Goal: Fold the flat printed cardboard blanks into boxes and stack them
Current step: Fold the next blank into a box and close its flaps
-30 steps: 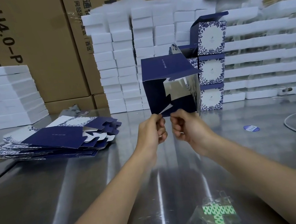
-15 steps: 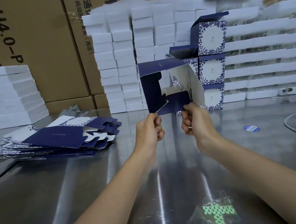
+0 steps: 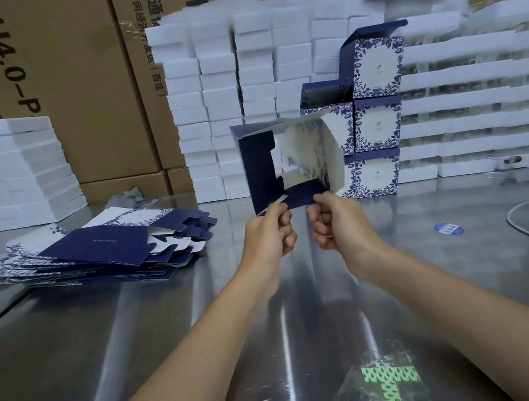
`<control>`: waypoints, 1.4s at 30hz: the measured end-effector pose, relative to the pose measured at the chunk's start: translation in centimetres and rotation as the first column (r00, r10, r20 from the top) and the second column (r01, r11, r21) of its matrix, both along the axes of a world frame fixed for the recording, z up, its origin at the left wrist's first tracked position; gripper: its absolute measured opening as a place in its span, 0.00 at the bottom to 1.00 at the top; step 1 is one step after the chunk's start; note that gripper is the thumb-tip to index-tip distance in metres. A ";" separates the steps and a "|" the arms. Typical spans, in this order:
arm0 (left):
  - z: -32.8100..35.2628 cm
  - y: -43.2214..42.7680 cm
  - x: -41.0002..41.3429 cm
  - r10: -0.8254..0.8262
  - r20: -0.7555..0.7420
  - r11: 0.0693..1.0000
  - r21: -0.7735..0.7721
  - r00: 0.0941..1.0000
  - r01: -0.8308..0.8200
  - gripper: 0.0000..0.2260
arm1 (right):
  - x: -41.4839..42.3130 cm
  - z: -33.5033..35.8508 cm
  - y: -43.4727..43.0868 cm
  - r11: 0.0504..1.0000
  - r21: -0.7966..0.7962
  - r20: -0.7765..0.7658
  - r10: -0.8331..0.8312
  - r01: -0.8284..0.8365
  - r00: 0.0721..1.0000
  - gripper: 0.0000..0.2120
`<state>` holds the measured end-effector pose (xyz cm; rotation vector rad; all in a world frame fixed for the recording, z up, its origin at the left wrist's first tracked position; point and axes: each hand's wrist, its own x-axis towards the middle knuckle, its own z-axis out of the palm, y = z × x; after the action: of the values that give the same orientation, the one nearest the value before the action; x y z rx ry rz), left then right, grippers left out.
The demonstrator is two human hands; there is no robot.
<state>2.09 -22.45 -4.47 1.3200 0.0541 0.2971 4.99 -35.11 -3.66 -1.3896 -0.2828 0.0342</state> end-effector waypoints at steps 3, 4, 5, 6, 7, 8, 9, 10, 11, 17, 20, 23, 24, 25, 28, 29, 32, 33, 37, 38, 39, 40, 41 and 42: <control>0.1 0.3 0.0 -0.001 -0.002 0.999 0.032 1.000 0.001 0.17 | -0.1 -0.4 0.0 0.996 -0.030 -0.010 0.081 -0.081 0.997 0.17; 0.0 0.3 0.0 -0.001 -0.005 0.999 0.046 1.000 0.001 0.17 | -0.1 -0.5 0.0 0.995 -0.025 -0.025 0.097 -0.097 0.995 0.17; 0.0 0.3 -0.1 -0.002 -0.011 0.998 0.055 1.000 0.003 0.17 | -0.1 -0.6 0.1 0.995 -0.016 -0.036 0.102 -0.103 0.994 0.17; 0.0 0.3 -0.2 -0.008 -0.018 0.998 0.063 1.000 0.009 0.17 | -0.1 -0.6 0.1 0.995 -0.007 -0.038 0.098 -0.098 0.994 0.17; -0.1 0.2 -0.3 -0.019 -0.025 0.997 0.073 1.000 0.021 0.16 | 0.0 -0.6 0.2 0.996 -0.006 -0.028 0.089 -0.089 0.996 0.17; -0.1 0.1 -0.3 -0.035 -0.027 0.996 0.083 0.999 0.038 0.16 | 0.0 -0.6 0.1 0.996 -0.013 -0.009 0.083 -0.083 0.997 0.17; -0.1 0.0 -0.4 -0.050 -0.022 0.994 0.092 0.998 0.052 0.15 | 0.0 -0.6 0.1 0.996 -0.027 0.011 0.081 -0.080 0.997 0.17; 0.0 -0.1 -0.4 -0.060 -0.012 0.993 0.101 0.998 0.061 0.15 | 0.0 -0.6 0.0 0.996 -0.042 0.025 0.084 -0.083 0.996 0.17; 0.0 -0.1 -0.3 -0.065 -0.004 0.991 0.113 0.998 0.065 0.15 | -0.1 -0.6 -0.1 0.995 -0.053 0.030 0.091 -0.089 0.995 0.18; -0.3 0.7 0.2 -0.123 -0.015 0.980 0.157 0.992 0.124 0.13 | -0.1 -0.8 0.1 0.991 -0.023 0.004 0.132 -0.132 0.991 0.19; -0.6 0.8 0.3 -0.099 -0.051 0.984 0.145 0.994 0.105 0.07 | 0.4 -0.7 -0.1 0.999 -0.002 -0.009 0.041 -0.041 0.999 0.17; -0.4 1.2 0.7 0.059 -0.036 0.998 -0.020 0.998 -0.059 0.19 | 1.4 -0.3 -0.9 0.995 -0.033 -0.001 -0.090 0.090 0.996 0.16; -0.2 1.5 0.7 0.129 -0.018 0.987 -0.090 0.991 -0.130 0.22 | 1.7 -0.2 -1.2 0.992 -0.051 0.007 -0.117 0.117 0.993 0.16; 0.1 2.0 0.6 0.195 0.002 0.969 -0.155 0.981 -0.192 0.24 | 2.1 -0.2 -1.6 0.988 -0.070 0.015 -0.138 0.139 0.990 0.17; 1.1 3.7 0.4 0.314 0.065 0.924 -0.248 0.947 -0.290 0.21 | 3.0 -0.3 -2.7 0.972 -0.144 0.050 -0.181 0.186 0.982 0.21; 1.3 4.4 0.3 0.323 0.099 0.930 -0.217 0.941 -0.297 0.18 | 3.3 -0.4 -3.0 0.962 -0.182 0.068 -0.192 0.201 0.979 0.22; 1.7 5.2 0.5 0.213 0.176 0.976 0.004 0.961 -0.217 0.14 | 3.8 -0.6 -3.5 0.941 -0.254 0.105 -0.202 0.223 0.974 0.18; 1.5 5.0 0.6 0.145 0.173 0.983 0.086 0.974 -0.162 0.14 | 4.0 -0.8 -3.5 0.939 -0.268 0.123 -0.188 0.215 0.974 0.19; 0.4 3.2 1.2 0.052 0.168 0.986 0.147 0.984 -0.077 0.15 | 3.9 -0.8 -3.6 0.899 -0.383 0.244 -0.125 0.214 0.962 0.25; 0.2 3.0 1.3 0.064 0.176 0.986 0.138 0.982 -0.089 0.15 | 3.9 -0.7 -3.8 0.882 -0.413 0.267 -0.119 0.225 0.956 0.28; 0.1 3.0 1.3 0.075 0.184 0.984 0.148 0.980 -0.103 0.15 | 3.8 -0.7 -3.9 0.866 -0.438 0.289 -0.117 0.240 0.950 0.32; -0.2 3.2 1.4 0.088 0.194 0.974 0.188 0.977 -0.125 0.16 | 3.7 -0.6 -4.0 0.852 -0.456 0.312 -0.120 0.259 0.943 0.34; -0.5 3.4 1.5 0.098 0.212 0.955 0.255 0.972 -0.152 0.16 | 3.6 -0.6 -4.1 0.837 -0.470 0.331 -0.125 0.278 0.935 0.37; -0.7 3.5 1.6 0.105 0.233 0.926 0.332 0.967 -0.180 0.16 | 3.6 -0.6 -4.2 0.822 -0.487 0.344 -0.131 0.296 0.930 0.41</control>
<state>3.65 -18.90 -5.21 1.6351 -0.0866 0.5922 8.59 -39.32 -4.29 -1.9834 -0.3815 -0.3125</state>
